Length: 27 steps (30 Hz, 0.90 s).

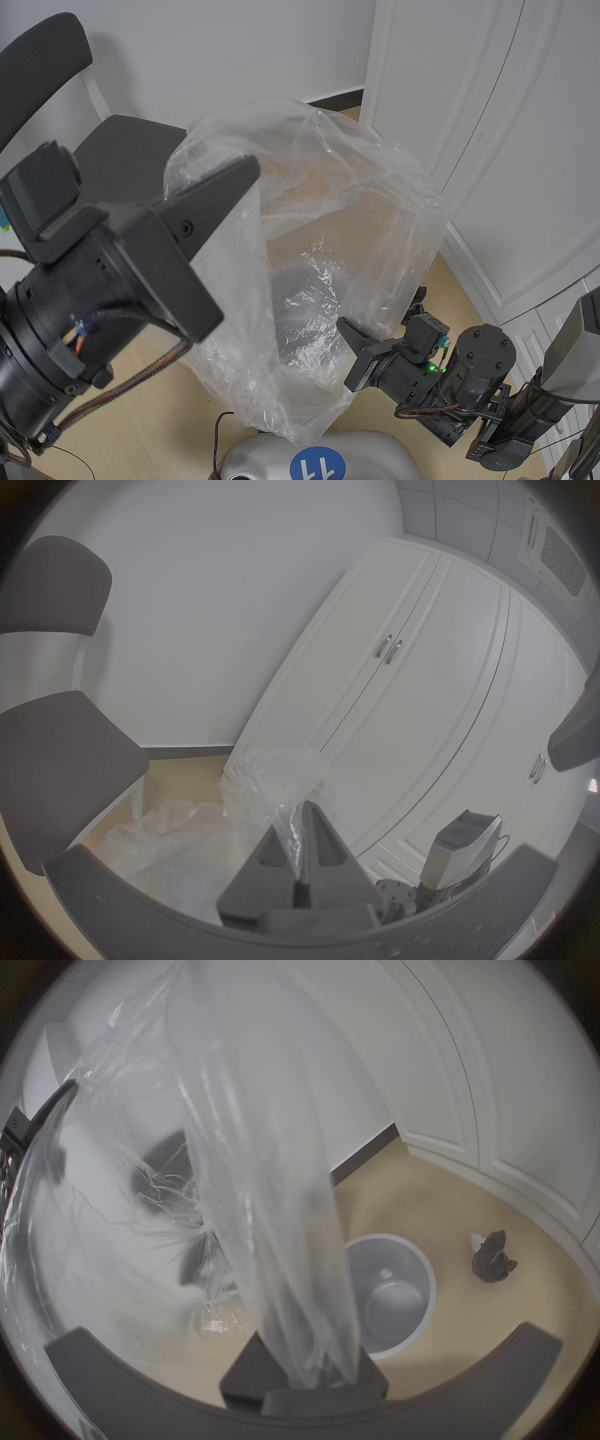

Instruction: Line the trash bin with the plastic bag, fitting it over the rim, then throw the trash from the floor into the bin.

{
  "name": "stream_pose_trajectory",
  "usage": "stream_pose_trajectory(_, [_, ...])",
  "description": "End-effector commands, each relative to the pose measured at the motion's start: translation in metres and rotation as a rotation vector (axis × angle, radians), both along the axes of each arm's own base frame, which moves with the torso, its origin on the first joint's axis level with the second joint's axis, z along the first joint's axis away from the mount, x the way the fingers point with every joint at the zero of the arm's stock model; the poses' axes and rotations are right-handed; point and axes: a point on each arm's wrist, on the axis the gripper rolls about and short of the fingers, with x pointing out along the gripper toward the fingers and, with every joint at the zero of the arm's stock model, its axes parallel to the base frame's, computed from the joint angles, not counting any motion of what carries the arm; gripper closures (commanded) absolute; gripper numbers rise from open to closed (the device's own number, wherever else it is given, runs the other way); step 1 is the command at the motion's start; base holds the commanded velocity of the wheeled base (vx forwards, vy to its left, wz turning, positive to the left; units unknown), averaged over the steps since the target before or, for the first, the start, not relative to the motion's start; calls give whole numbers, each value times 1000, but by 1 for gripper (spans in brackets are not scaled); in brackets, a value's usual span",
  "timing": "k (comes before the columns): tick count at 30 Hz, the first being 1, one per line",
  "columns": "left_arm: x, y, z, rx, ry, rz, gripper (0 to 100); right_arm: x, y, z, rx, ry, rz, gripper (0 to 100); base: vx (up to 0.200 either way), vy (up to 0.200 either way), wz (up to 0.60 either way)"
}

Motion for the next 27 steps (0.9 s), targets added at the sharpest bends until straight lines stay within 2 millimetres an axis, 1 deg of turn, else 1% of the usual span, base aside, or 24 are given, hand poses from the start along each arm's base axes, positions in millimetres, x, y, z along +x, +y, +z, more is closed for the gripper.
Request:
stream_pose_trajectory(1, [4, -1, -8, 36, 17, 9, 100, 3, -13, 14, 10, -56, -34, 100, 0, 0, 0])
stream_pose_trajectory(7, [12, 1, -29, 168, 84, 43, 100, 13, -40, 30, -45, -139, -125, 100, 0, 0, 0])
stream_pose_trajectory(8, [12, 1, -29, 168, 84, 43, 100, 13, -40, 30, -45, -139, -125, 100, 0, 0, 0])
stream_pose_trajectory(9, [16, 4, -36, 226, 119, 64, 100, 18, -54, 33, -99, -172, -165, 100, 0, 0, 0])
stream_pose_trajectory(13, [28, 14, -51, 333, 184, 27, 100, 18, -77, 42, -161, -219, -184, 100, 0, 0, 0])
stream_pose_trajectory(17, [41, 21, -62, 406, 225, -6, 100, 14, -86, 48, -188, -202, -190, 100, 0, 0, 0])
stream_pose_trajectory(22, [61, 20, -83, 509, 246, 40, 100, 5, -93, 50, -252, -149, -179, 100, 0, 0, 0])
stream_pose_trajectory(23, [62, 20, -85, 518, 247, 44, 100, 4, -93, 50, -261, -148, -178, 100, 0, 0, 0])
stream_pose_trajectory(24, [66, 21, -90, 546, 255, 55, 100, 0, -96, 50, -294, -137, -173, 100, 0, 0, 0])
stream_pose_trajectory(27, [71, 21, -95, 576, 257, 68, 100, -8, -102, 52, -340, -128, -158, 100, 0, 0, 0])
